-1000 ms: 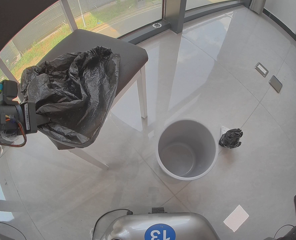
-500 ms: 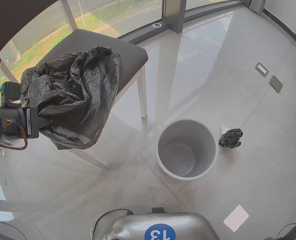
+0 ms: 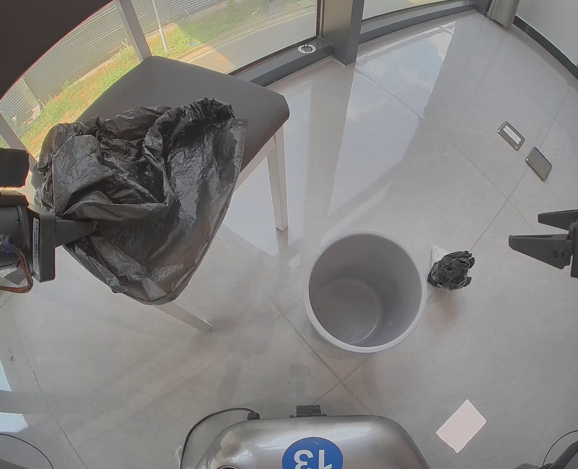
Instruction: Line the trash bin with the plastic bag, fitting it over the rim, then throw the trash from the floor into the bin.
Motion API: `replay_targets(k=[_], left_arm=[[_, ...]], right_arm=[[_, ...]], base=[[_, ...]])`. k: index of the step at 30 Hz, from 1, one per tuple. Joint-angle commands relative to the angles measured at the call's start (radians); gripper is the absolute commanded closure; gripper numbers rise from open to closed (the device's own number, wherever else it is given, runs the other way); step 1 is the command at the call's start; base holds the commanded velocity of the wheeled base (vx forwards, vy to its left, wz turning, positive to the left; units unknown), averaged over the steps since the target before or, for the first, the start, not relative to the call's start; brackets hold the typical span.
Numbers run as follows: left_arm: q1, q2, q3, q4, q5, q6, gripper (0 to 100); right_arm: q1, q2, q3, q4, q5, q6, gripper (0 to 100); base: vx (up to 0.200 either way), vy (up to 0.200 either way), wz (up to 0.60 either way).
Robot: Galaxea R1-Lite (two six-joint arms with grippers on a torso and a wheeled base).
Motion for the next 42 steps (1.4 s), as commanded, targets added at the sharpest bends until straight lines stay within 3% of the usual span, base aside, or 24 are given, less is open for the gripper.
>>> replay_targets(k=[1,8,21,24,32,42], left_arm=[[-0.093,-0.015,-0.066,0.013,-0.011,0.053,100],[-0.202,0.003,-0.128,0.015,-0.011,0.056,100],[-0.196,0.021,-0.136,-0.019,0.004,0.036,100],[-0.210,0.041,-0.156,-0.093,0.038,-0.009,100],[-0.320,0.081,-0.245,-0.094,0.148,-0.176,100],[-0.426,0.126,-0.360,-0.066,0.158,-0.263,100]], right_arm=[[0.013,0.093,-0.015,-0.003,0.028,-0.010,0],[0.057,0.127,-0.041,-0.004,0.039,-0.008,0],[0.200,0.259,-0.118,-0.027,0.037,0.019,0],[0.252,0.272,-0.120,-0.027,0.036,0.052,0],[0.301,0.272,-0.103,-0.023,0.031,0.059,0],[0.349,0.282,-0.081,-0.029,0.023,0.052,0]], base=[[0.000,0.000,0.00],[0.000,0.000,0.00],[0.000,0.000,0.00],[0.000,0.000,0.00],[0.000,0.000,0.00],[0.000,0.000,0.00]])
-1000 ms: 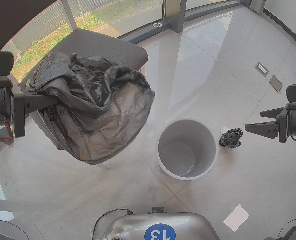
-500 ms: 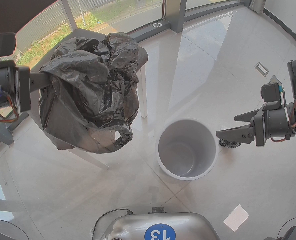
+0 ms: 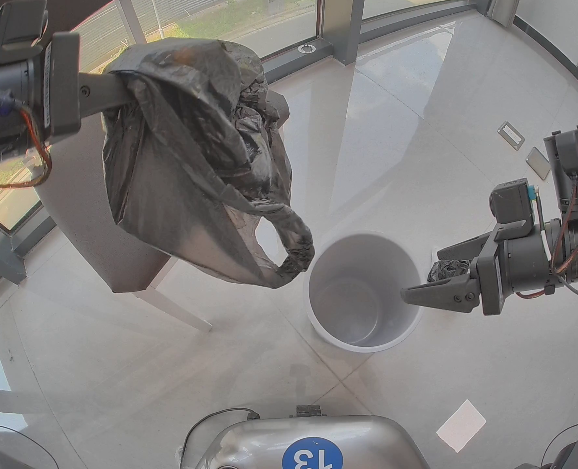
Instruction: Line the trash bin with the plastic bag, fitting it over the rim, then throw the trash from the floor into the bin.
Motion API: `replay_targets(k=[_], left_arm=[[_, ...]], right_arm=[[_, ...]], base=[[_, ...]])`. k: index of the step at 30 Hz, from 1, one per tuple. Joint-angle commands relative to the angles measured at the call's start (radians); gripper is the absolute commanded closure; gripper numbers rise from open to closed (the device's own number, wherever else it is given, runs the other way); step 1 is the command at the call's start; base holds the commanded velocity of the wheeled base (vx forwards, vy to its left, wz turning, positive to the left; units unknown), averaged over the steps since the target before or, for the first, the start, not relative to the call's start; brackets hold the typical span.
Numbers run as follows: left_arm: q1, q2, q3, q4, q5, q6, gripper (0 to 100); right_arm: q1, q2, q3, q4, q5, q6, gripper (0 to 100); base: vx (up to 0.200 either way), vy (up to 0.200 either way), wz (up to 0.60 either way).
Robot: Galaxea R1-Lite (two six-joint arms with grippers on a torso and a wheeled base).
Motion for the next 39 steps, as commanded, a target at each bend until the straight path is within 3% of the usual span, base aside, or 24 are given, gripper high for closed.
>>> replay_targets(k=[1,20,31,39], left_arm=[[-0.051,0.032,-0.044,0.007,0.001,-0.018,100],[-0.094,0.050,-0.179,0.007,0.000,-0.098,100],[-0.125,0.042,-0.210,0.009,0.000,-0.124,100],[-0.144,0.039,-0.219,0.007,0.000,-0.132,100]], right_arm=[[0.021,0.018,0.007,-0.003,-0.001,-0.005,0],[0.098,0.170,-0.057,-0.070,-0.008,-0.008,0],[0.064,0.220,-0.125,-0.110,-0.017,-0.066,0],[0.064,0.277,-0.159,-0.208,-0.073,-0.077,0]], base=[[0.000,0.000,0.00],[0.000,0.000,0.00],[0.000,0.000,0.00],[0.000,0.000,0.00]])
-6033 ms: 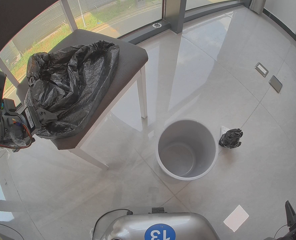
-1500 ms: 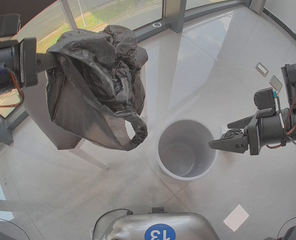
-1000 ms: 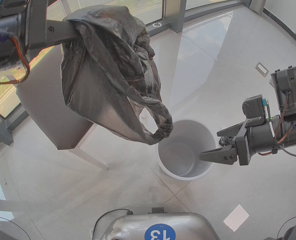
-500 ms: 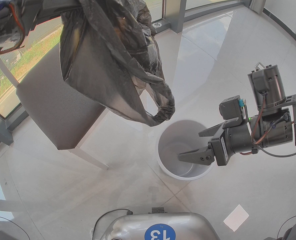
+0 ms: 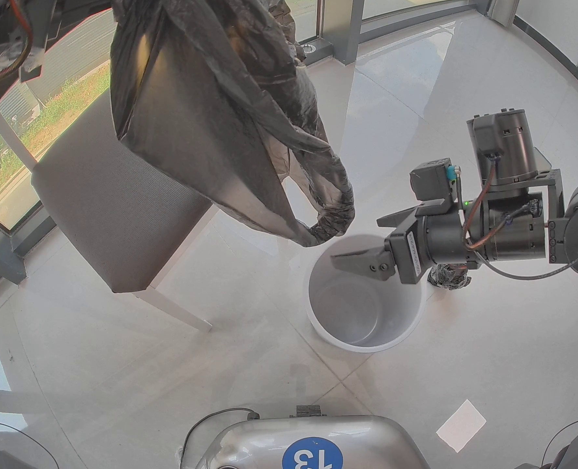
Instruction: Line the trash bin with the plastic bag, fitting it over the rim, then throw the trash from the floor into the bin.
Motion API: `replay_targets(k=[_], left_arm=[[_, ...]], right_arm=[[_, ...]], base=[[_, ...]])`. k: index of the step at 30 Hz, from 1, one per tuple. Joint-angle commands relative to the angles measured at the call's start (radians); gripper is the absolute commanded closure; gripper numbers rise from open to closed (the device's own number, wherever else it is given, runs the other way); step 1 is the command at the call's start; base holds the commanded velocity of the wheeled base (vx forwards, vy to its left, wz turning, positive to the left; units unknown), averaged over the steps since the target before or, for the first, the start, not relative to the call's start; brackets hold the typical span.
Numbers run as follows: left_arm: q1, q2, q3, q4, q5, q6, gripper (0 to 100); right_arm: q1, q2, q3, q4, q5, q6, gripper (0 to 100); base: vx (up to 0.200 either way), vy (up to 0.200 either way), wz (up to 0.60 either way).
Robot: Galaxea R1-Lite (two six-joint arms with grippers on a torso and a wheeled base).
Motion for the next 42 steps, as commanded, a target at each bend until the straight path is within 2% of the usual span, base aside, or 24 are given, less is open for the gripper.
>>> replay_targets(k=[1,5,15,23,32,33,42], left_arm=[[-0.012,-0.003,-0.004,0.000,-0.001,0.000,100],[-0.021,-0.001,-0.015,-0.002,-0.003,0.000,100],[-0.046,-0.004,-0.032,-0.006,-0.010,-0.028,100],[-0.047,-0.010,-0.032,-0.008,-0.012,-0.031,100],[-0.049,-0.010,-0.055,-0.011,-0.012,-0.031,100],[-0.049,-0.010,-0.059,-0.011,-0.012,-0.033,100],[-0.053,-0.010,-0.068,-0.012,-0.012,-0.046,100]], right_arm=[[0.001,0.038,-0.017,-0.024,-0.005,-0.013,0],[-0.013,0.052,-0.039,-0.045,-0.012,-0.039,0],[-0.010,0.082,-0.083,-0.133,-0.082,-0.087,0],[0.027,0.090,-0.105,-0.133,-0.097,-0.084,0],[0.031,0.090,-0.066,-0.123,-0.119,-0.087,0],[0.031,0.090,-0.063,-0.122,-0.124,-0.087,100],[0.041,0.101,-0.065,-0.114,-0.147,-0.076,100]], base=[[0.000,0.000,0.00],[0.000,0.000,0.00],[0.000,0.000,0.00],[0.000,0.000,0.00],[0.000,0.000,0.00],[0.000,0.000,0.00],[0.000,0.000,0.00]])
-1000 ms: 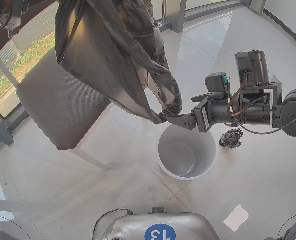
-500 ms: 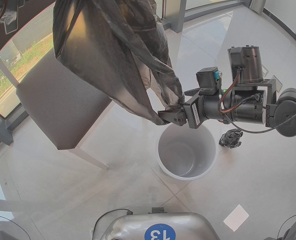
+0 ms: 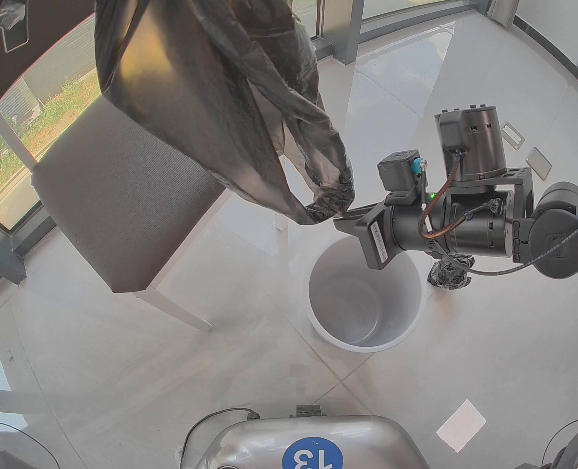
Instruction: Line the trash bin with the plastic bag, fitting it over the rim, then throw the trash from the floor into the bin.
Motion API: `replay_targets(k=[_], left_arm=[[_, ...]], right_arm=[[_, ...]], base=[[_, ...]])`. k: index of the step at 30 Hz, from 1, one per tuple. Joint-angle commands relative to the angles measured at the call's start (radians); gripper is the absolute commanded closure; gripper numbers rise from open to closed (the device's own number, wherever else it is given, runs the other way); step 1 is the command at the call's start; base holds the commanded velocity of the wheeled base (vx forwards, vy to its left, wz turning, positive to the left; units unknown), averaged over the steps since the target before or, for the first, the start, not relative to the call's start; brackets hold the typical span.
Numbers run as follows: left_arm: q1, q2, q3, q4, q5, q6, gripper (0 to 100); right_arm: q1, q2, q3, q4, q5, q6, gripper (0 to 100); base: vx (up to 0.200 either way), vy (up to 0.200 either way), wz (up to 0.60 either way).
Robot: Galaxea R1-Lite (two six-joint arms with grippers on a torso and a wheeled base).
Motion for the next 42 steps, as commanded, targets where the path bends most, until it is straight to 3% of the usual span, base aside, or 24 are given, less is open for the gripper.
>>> replay_targets(k=[1,12,13,29,42], left_arm=[[-0.001,0.000,-0.004,-0.001,0.000,-0.001,100],[0.008,-0.013,0.008,0.003,0.000,-0.017,100],[0.009,-0.013,0.010,0.003,0.000,-0.018,100],[0.011,-0.010,0.007,-0.001,0.000,-0.018,100],[-0.004,0.000,-0.005,-0.017,-0.004,-0.017,100]], right_arm=[[0.002,0.003,0.000,-0.003,0.001,0.001,100],[0.002,-0.022,-0.003,-0.018,0.001,0.011,100],[0.002,-0.027,-0.004,-0.024,0.001,0.013,0],[0.005,-0.024,-0.027,-0.030,-0.001,0.007,0],[0.007,0.105,-0.173,-0.024,-0.025,-0.009,0]], base=[[0.000,0.000,0.00],[0.000,0.000,0.00],[0.000,0.000,0.00],[0.000,0.000,0.00],[0.000,0.000,0.00]])
